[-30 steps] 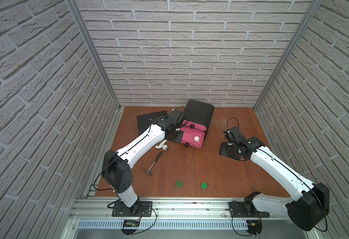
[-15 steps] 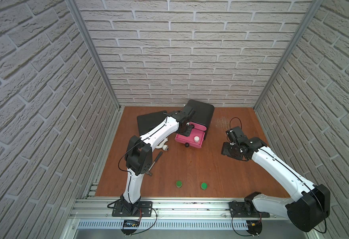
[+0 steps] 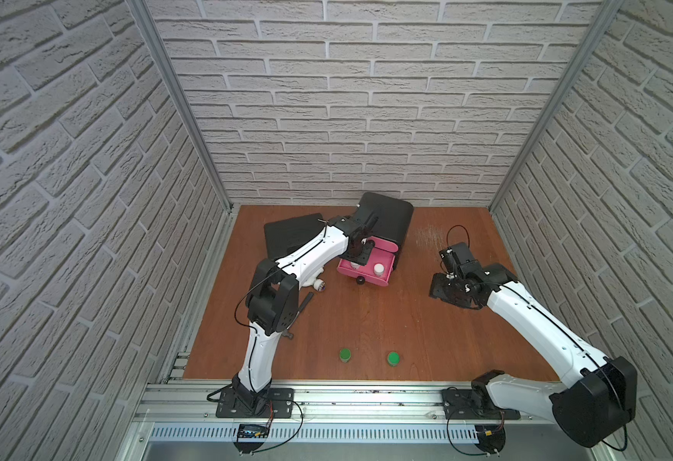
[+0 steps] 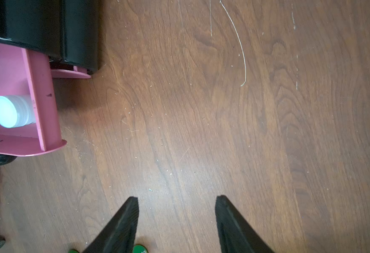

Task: Put the paint cans in the drawer according to color
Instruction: Place the paint can in the drawer.

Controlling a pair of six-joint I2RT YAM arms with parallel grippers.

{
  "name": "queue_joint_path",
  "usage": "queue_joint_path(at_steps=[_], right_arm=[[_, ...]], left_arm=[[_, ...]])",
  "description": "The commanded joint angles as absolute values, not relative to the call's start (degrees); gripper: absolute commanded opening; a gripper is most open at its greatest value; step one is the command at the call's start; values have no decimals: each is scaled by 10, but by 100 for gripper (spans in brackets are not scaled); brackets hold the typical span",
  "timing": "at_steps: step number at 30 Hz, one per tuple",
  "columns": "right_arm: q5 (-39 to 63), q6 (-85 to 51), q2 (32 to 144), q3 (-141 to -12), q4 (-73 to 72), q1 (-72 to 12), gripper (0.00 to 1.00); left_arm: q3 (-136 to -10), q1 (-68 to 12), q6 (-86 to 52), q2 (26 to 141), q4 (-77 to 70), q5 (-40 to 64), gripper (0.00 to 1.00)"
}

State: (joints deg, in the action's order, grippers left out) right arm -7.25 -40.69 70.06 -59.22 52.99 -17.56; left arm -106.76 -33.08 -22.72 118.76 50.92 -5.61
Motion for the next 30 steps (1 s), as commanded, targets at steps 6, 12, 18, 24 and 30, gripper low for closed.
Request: queue_joint_path(at_steps=[6, 12, 18, 24, 30], right_arm=[[-72, -395, 688, -602, 536, -165, 60], [-70, -394, 684, -598, 535, -164, 60], [-44, -396, 696, -596, 516, -164, 60], [-15, -398, 717, -598, 504, -164, 59], [-17, -396, 716, -602, 505, -163, 59]], left_arm=[[-1056, -338, -233, 1169, 481, -75, 48], [-938, -363, -252, 1025, 391, -153, 48], [-756, -339, -384, 883, 353, -135, 39], [-557, -270, -530, 801, 228, 6, 34], [-490, -246, -607, 820, 97, 83, 30]])
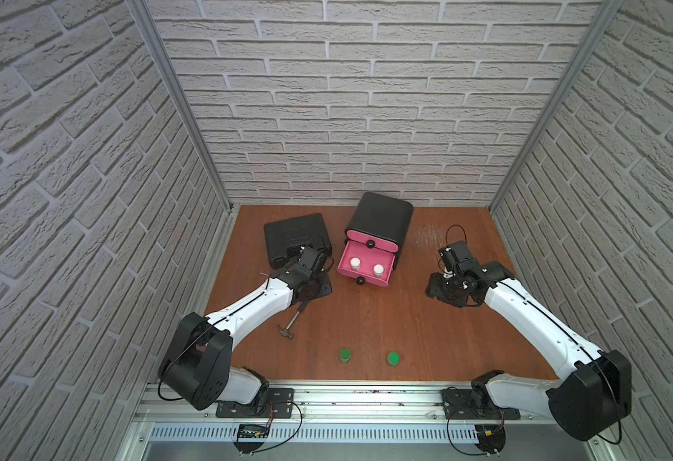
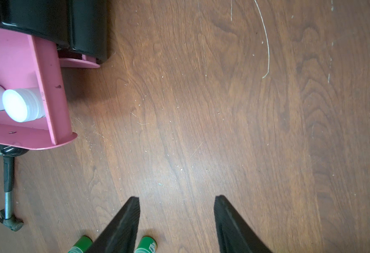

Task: Put the paint cans in the drawer according to color
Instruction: Place the paint can in the drawer, then close the drawer in the storage box.

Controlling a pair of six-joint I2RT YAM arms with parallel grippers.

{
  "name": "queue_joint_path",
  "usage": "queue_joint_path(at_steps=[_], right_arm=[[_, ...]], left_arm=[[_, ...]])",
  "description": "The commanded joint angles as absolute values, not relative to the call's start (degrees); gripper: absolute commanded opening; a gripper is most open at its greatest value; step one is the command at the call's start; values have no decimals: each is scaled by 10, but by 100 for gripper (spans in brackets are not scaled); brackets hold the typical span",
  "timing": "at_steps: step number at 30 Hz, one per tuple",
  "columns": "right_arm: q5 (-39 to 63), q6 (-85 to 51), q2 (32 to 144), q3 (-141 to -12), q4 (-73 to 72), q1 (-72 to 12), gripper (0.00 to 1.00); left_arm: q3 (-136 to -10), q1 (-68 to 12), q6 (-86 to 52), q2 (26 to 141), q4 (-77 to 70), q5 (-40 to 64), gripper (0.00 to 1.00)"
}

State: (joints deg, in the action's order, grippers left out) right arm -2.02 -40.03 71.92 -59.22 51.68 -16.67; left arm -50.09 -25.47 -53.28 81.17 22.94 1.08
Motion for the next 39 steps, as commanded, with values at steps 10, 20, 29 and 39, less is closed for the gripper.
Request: queue_joint_path(at_steps=[10, 20, 29, 39], right_arm=[[-39, -401, 672, -568, 505, -163, 59], [-57, -405, 649, -559, 507, -162, 59], [-59, -406, 643, -556, 508, -161, 59], [-70, -409, 608, -550, 520, -155, 59]], left_arm=[[-527, -242, -670, 927, 11, 135, 27], [-567, -246, -684, 959, -12, 142, 27], [-612, -251, -675, 983, -14, 146, 29], [-682, -263, -674, 1037, -2, 159, 30]])
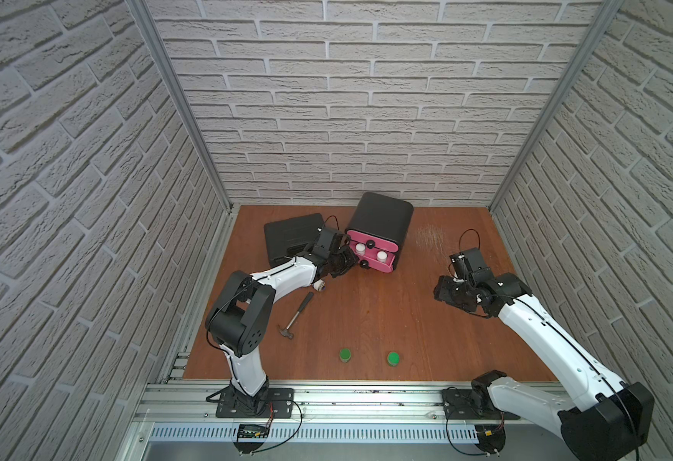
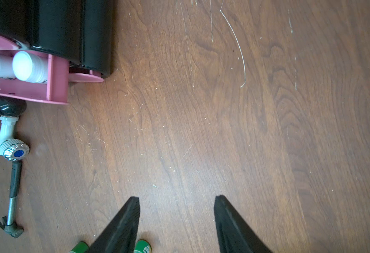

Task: Put the paint cans in the drawer according to color
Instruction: Close the drawer in the storage box.

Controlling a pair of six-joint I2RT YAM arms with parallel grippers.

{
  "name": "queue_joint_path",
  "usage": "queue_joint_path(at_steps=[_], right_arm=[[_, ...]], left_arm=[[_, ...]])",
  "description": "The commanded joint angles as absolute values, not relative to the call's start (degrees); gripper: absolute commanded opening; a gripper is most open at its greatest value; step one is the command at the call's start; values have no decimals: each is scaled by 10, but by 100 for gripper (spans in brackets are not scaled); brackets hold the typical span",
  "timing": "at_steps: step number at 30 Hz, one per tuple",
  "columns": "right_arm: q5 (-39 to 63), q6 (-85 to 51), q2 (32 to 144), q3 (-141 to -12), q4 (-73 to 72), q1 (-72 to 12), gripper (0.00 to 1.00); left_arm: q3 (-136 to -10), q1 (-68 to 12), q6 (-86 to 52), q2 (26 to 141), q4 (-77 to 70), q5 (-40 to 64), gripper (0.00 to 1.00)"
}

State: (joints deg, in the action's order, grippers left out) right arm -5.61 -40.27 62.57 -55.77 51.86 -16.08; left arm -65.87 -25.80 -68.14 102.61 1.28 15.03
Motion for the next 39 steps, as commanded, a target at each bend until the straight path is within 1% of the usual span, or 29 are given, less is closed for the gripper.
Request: queue_joint_path(at_steps=[1, 10, 18, 28, 35, 39], right_arm=[[-71, -409, 604, -549, 520, -155, 59], [-73, -405, 579, -551, 519, -151, 60], [-75, -404, 574, -552, 520, -149, 60], [-73, -408, 571, -538, 517, -144, 60], [-70, -409, 572, -535, 516, -142, 60], [-69, -410, 571, -532, 516, -142, 60]], left_arm=[[-688, -264, -671, 1040, 2, 160, 30], [-695, -264, -675, 1068, -13, 163, 29], [-733, -266, -676, 1103, -15, 159, 29], [-742, -271, -696, 1116, -35, 126, 29], [-721, -273, -701, 1111, -73, 111, 36], [-713, -274, -691, 1106, -93, 115, 45]])
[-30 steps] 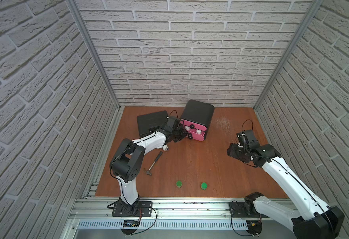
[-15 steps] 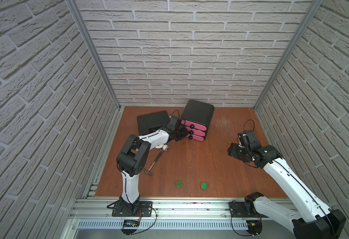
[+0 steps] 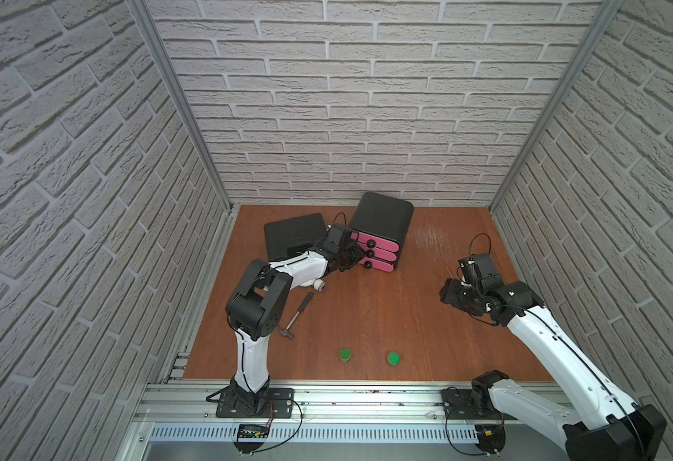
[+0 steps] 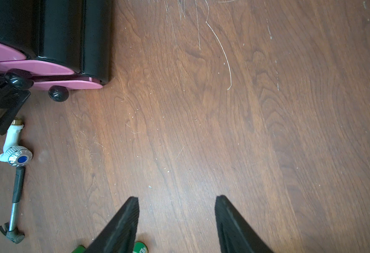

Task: Put the paint cans in the drawer according to color
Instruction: Close the drawer in the storage box.

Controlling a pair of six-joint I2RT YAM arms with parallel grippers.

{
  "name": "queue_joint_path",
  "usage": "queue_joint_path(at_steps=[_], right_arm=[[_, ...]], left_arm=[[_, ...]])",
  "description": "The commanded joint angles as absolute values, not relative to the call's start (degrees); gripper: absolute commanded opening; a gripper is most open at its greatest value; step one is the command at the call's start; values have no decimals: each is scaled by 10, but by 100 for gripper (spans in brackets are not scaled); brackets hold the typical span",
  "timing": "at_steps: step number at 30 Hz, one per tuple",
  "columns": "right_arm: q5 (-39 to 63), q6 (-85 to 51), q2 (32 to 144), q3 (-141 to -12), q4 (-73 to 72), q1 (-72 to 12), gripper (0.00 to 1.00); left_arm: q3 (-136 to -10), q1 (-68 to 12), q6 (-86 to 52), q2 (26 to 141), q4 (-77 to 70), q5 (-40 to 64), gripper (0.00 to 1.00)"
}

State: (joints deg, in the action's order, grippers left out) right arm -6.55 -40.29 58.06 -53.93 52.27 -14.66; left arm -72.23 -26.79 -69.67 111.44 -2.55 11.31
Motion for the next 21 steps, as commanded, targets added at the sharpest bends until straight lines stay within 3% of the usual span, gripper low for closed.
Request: queue_joint_path(at_steps=[1, 10, 14, 18, 21], right_arm=[[-69, -411, 570, -531, 516, -142, 60], [-60, -418, 566, -517, 503, -142, 59], [-34, -417, 582, -510, 478, -142, 58], [-15, -426, 597, -507, 454, -141, 58], [3, -434, 590, -493, 432, -132, 58]], left_arm=[[-709, -273, -692, 1105, -99, 120, 46], [-575, -290, -650, 999, -95, 71, 45], [-543, -317, -525, 963, -97, 47, 40], [-532, -358, -368, 966, -131, -1, 48], [-492, -382, -300, 979, -245, -49, 49]])
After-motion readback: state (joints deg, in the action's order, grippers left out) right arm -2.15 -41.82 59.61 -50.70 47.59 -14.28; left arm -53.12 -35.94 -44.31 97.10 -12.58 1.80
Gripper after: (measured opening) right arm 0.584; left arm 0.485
